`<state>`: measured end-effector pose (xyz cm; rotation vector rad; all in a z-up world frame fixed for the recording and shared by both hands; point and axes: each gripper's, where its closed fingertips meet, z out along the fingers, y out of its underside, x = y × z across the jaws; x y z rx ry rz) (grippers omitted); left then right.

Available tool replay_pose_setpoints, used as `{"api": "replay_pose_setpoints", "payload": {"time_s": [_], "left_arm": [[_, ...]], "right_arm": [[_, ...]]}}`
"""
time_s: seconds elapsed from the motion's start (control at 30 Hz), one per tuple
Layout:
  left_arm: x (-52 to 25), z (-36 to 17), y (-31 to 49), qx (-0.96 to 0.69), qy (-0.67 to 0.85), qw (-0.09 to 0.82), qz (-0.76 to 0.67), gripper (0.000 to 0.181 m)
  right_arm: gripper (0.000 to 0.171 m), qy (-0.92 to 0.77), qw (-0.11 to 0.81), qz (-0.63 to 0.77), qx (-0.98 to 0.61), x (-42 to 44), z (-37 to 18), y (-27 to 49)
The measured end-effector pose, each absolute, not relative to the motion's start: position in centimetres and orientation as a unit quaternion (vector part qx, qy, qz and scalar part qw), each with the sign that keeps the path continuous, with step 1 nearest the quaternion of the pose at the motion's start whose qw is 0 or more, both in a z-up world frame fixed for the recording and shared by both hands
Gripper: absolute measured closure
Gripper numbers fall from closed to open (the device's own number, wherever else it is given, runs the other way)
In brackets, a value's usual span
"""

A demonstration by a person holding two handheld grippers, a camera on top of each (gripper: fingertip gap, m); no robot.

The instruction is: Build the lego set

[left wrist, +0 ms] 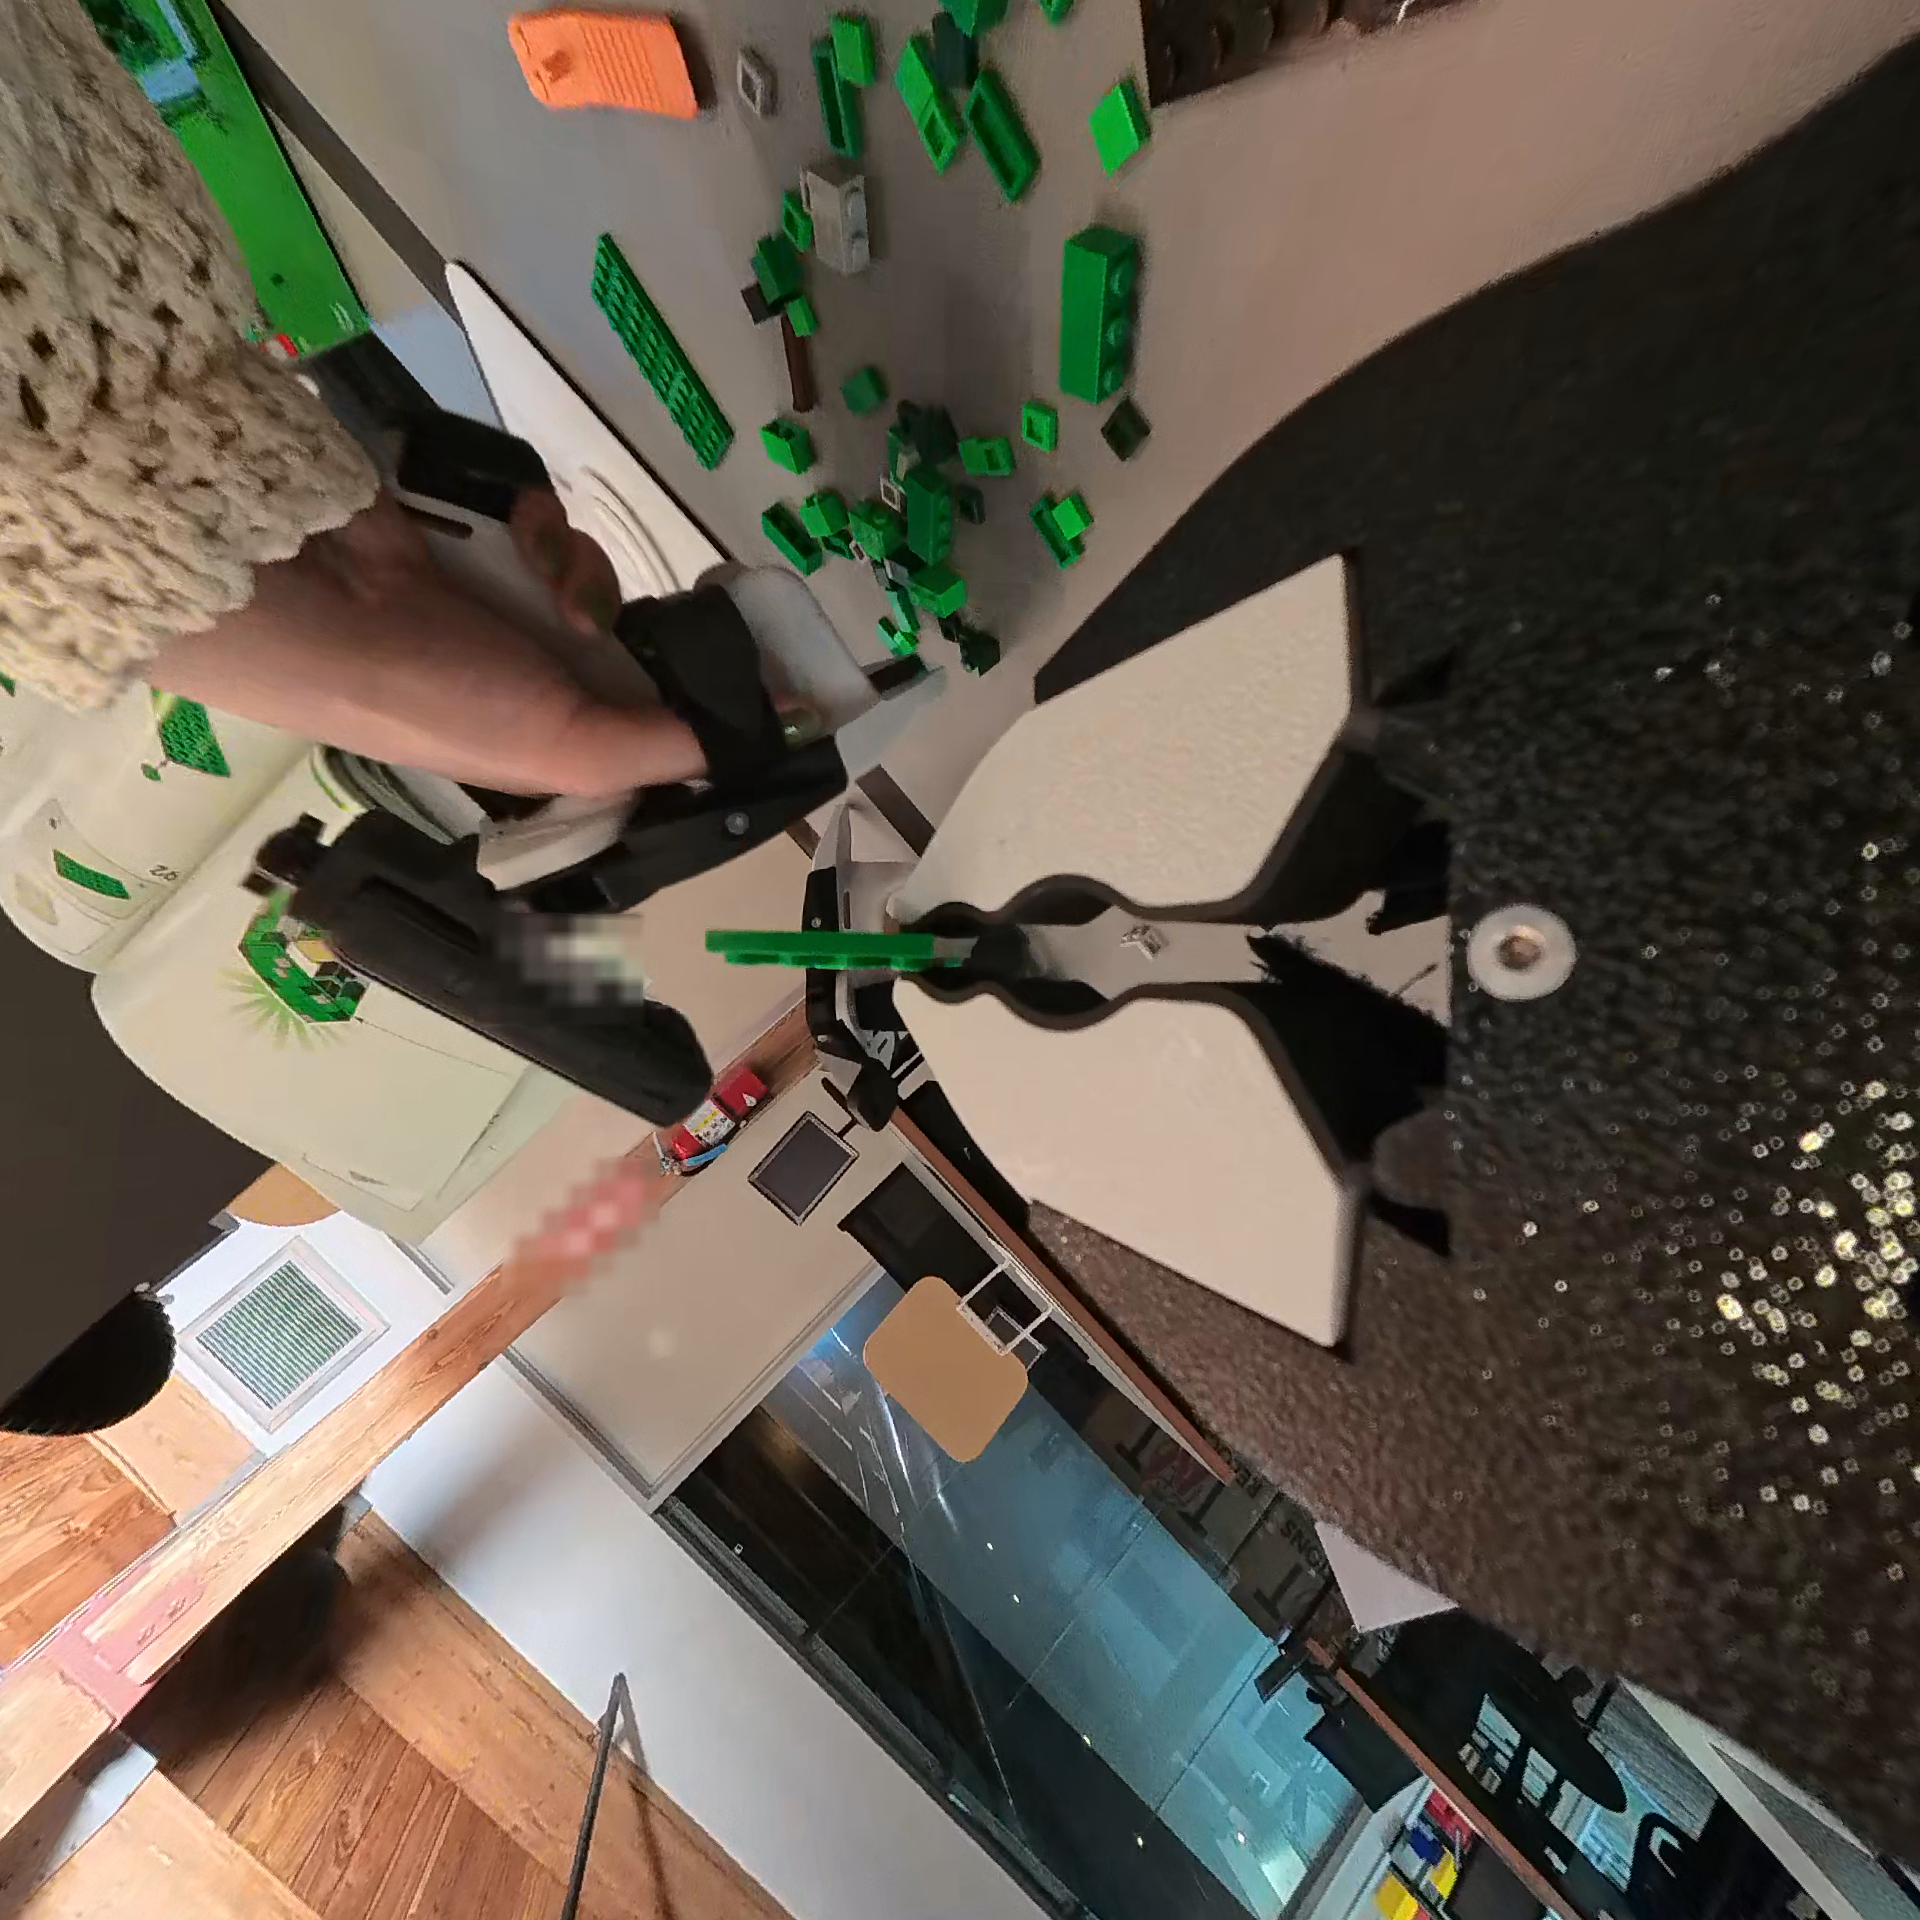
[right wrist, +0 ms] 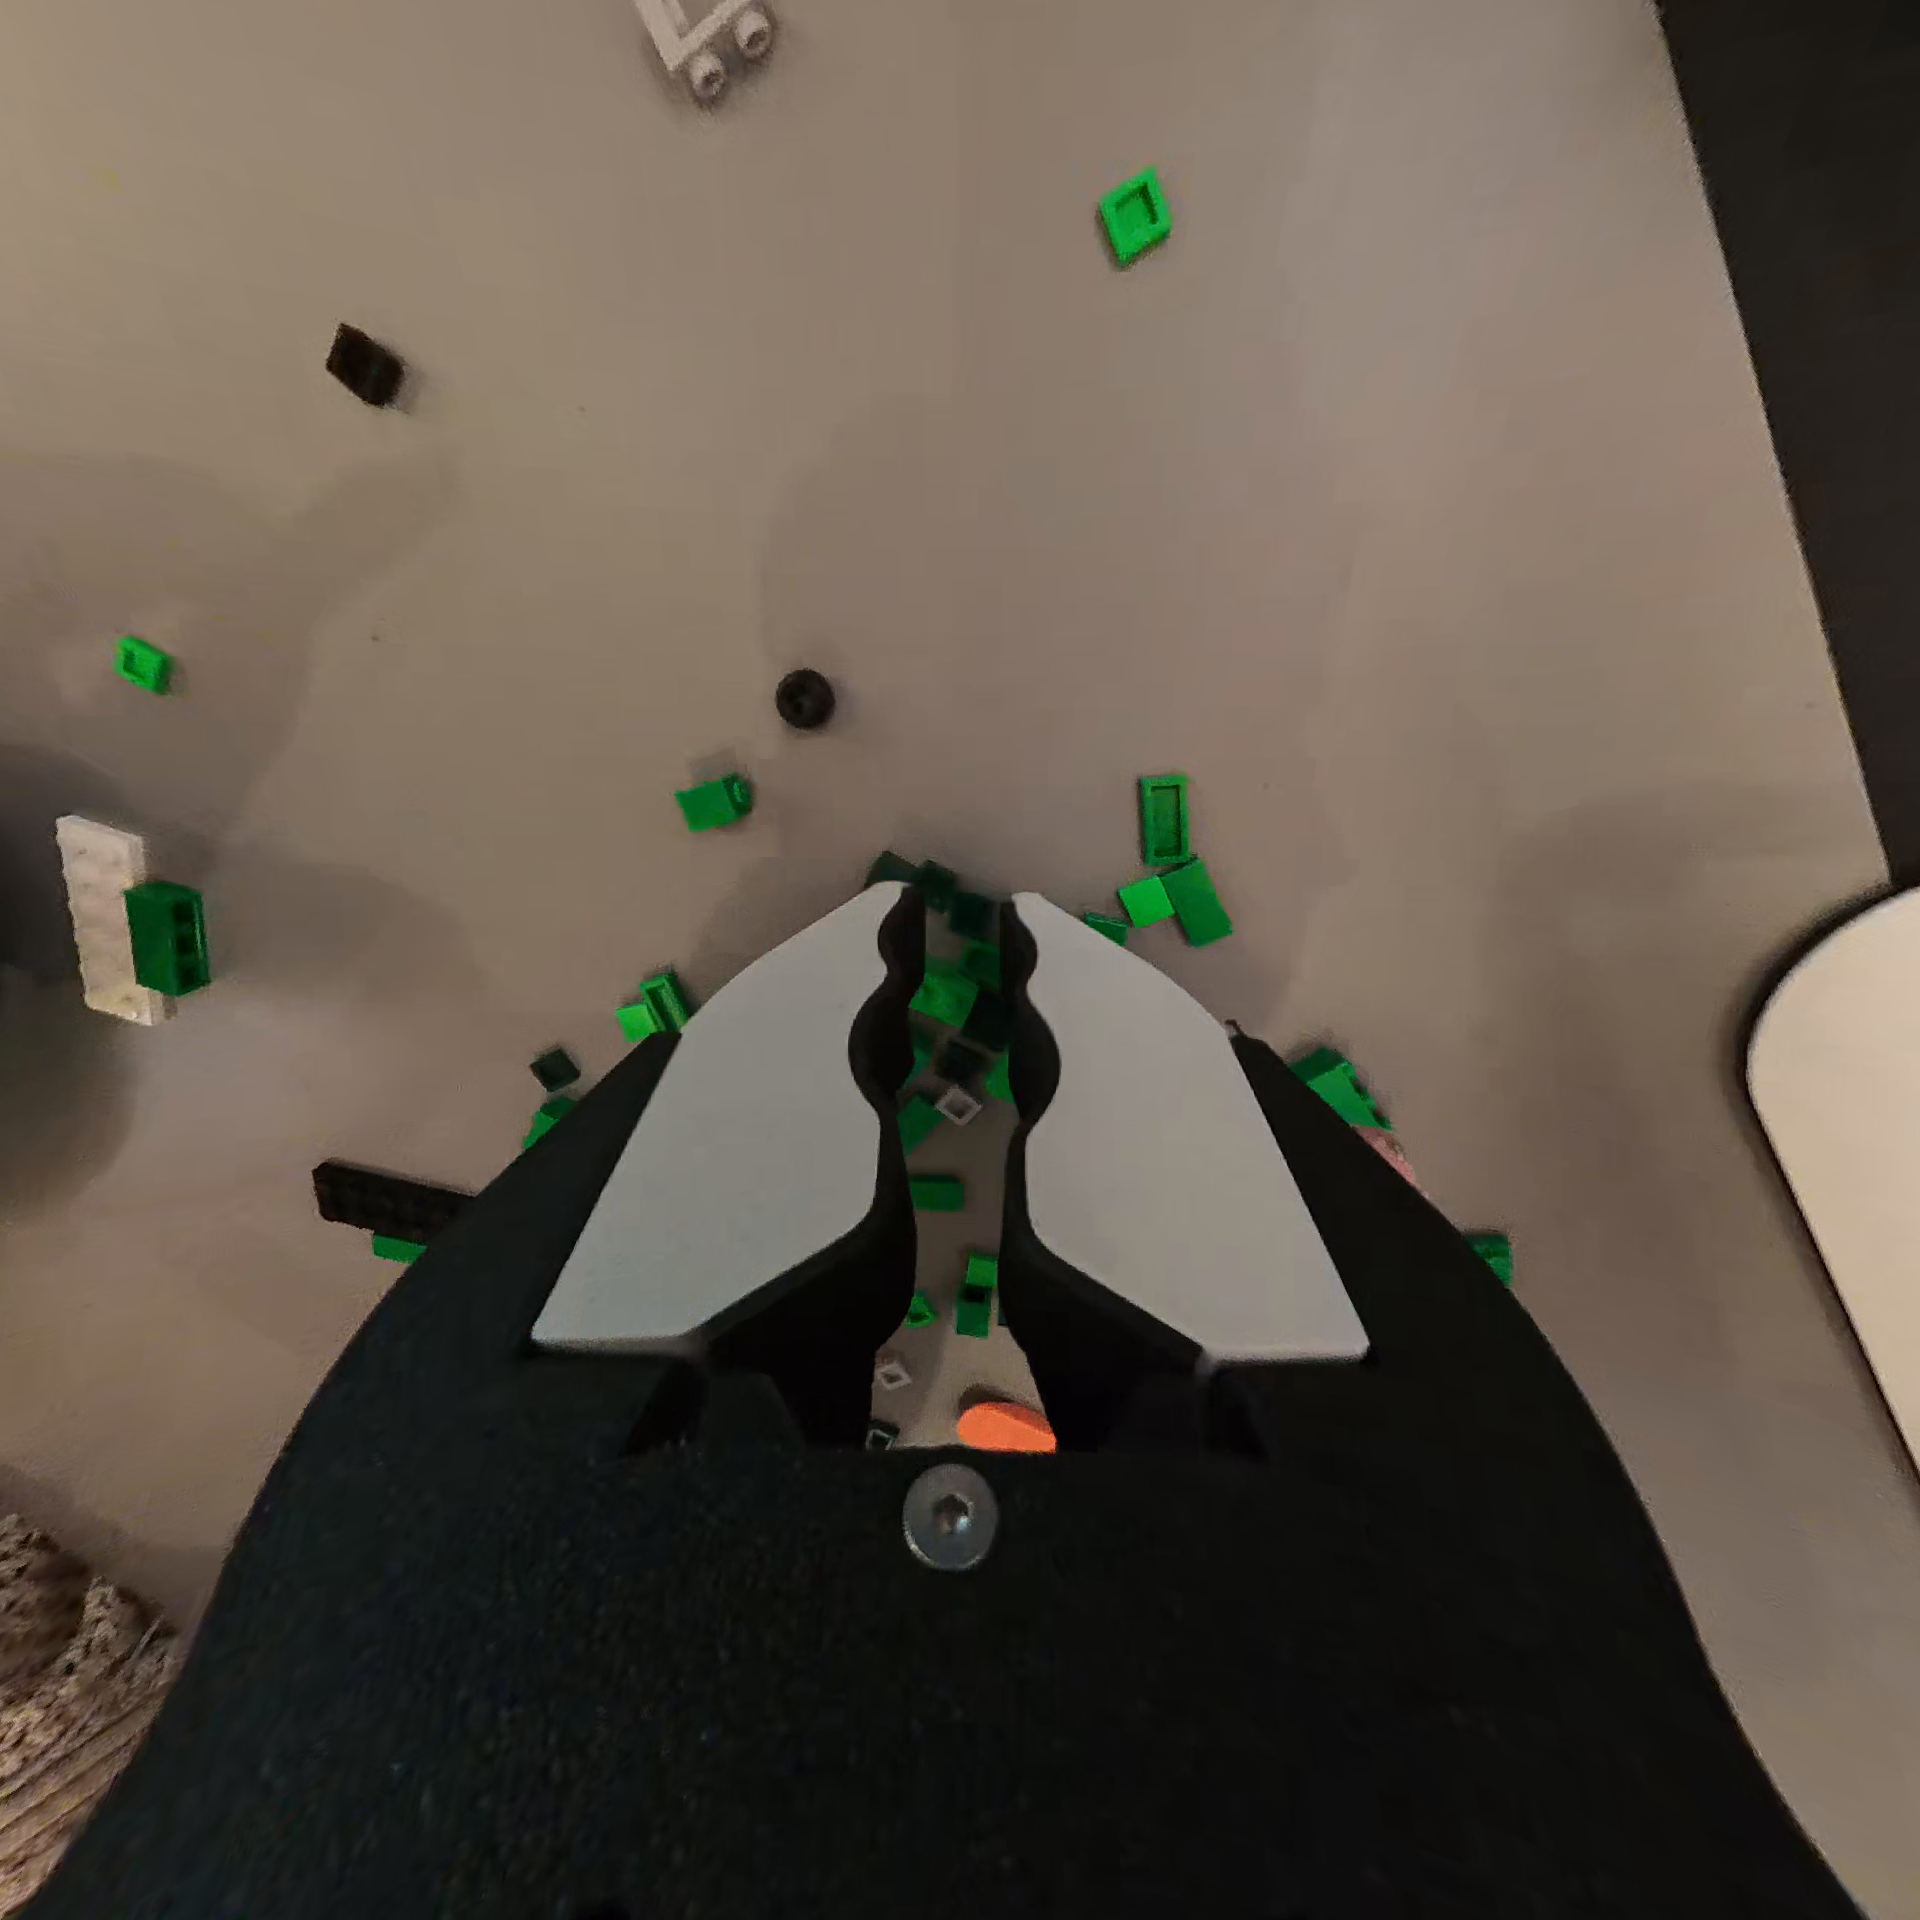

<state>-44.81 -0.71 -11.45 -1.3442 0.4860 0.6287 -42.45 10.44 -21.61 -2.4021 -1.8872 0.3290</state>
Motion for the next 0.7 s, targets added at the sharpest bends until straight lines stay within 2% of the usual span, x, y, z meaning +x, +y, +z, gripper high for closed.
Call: {"api": "replay_pose_setpoints", "payload": {"time_s": [0.1, 0.27, 0.7], "left_arm": [[-44.87, -11.45, -0.72, -0.606, 0.219, 0.71, 0.284, 0.177], [-44.88, -11.37, -0.79, -0.605, 0.219, 0.711, 0.284, 0.177], [-44.72, -11.43, -0.73, -0.606, 0.222, 0.711, 0.279, 0.177]], "right_arm": [[0.164, -0.628, 0.024, 0.073, -0.774, -42.27, -22.25, 10.4], [0.164, -0.626, 0.019, 0.06, -0.777, -42.09, -21.91, 10.89], [0.157, -0.618, -0.013, 0.071, -0.783, -41.57, -22.74, 10.55]]}}
